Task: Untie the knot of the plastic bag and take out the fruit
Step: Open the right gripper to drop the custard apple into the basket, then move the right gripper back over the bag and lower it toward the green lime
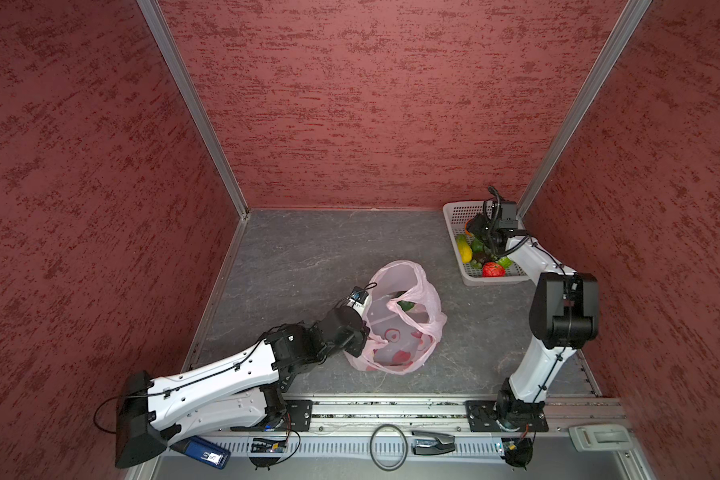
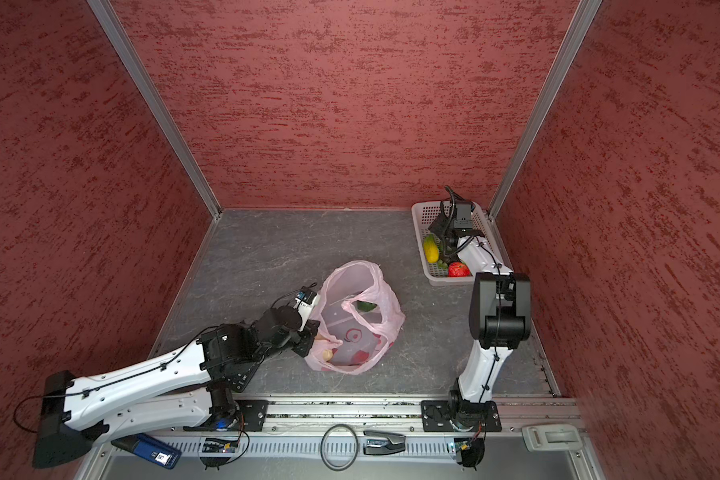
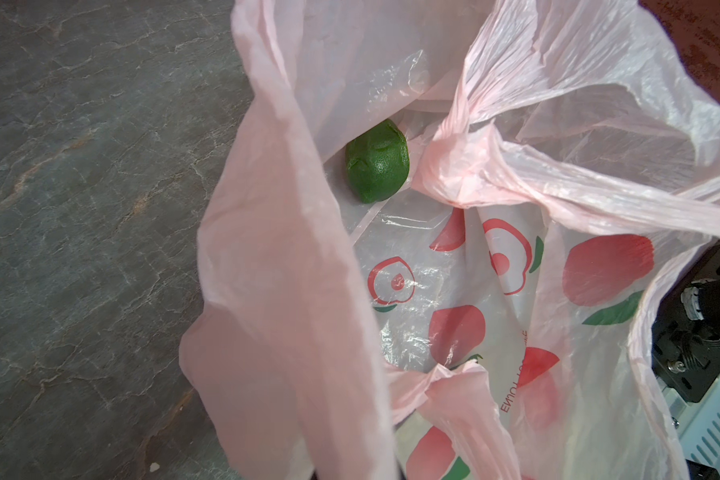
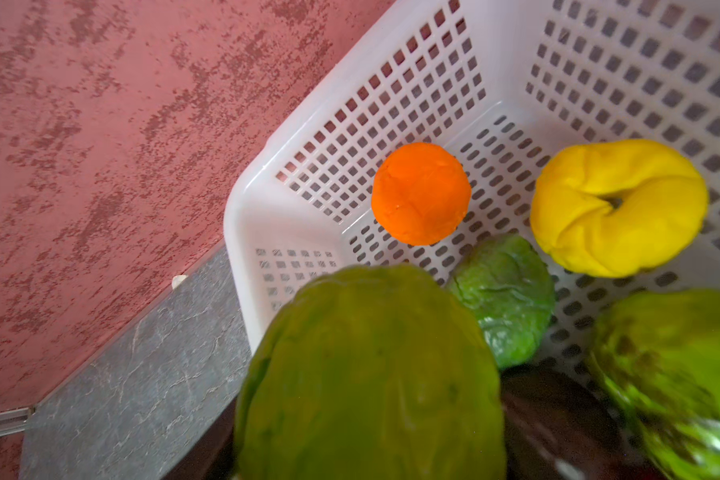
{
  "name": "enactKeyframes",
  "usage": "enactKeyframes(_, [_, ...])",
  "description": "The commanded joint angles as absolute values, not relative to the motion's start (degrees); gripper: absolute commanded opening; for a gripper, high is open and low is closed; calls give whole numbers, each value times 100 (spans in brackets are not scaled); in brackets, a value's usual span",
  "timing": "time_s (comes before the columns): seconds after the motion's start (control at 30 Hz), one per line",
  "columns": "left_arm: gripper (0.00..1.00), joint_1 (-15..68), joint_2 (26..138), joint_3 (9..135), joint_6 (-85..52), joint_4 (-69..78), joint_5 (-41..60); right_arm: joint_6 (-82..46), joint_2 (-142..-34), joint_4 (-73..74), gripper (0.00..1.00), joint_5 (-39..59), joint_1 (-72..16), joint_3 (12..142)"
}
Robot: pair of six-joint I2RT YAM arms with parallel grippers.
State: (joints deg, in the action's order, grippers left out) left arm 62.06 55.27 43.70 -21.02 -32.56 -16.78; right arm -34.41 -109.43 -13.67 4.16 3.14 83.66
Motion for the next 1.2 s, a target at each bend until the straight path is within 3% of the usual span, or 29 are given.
enactKeyframes(0.0, [0,6242,5563,4572,-2177,-3300,-1721,-3321,-11315,-1232,53,496,398,8837])
enactKeyframes(0.17, [0,6275,5627,4622,-2224,-3313,-1787,-3252,-11992,-1531,58,437,444,9601])
enactKeyframes(0.37, [0,6293,5738,4678,-2226,-3239,-1825,-3217,-12348,-1870,80,299,495,10078])
enactKeyframes(0.5, [0,6310,5787,4710,-2231,-3208,-1845,-3140,-12285,-1949,89,260,508,10079])
enactKeyframes(0.83, [0,6407,5715,4698,-2242,-3253,-1942,-3056,-11437,-1787,90,546,493,9283])
enactKeyframes(1.17, [0,6395,5630,4670,-2088,-3195,-1918,-2871,-9261,-2314,89,1342,-55,7733])
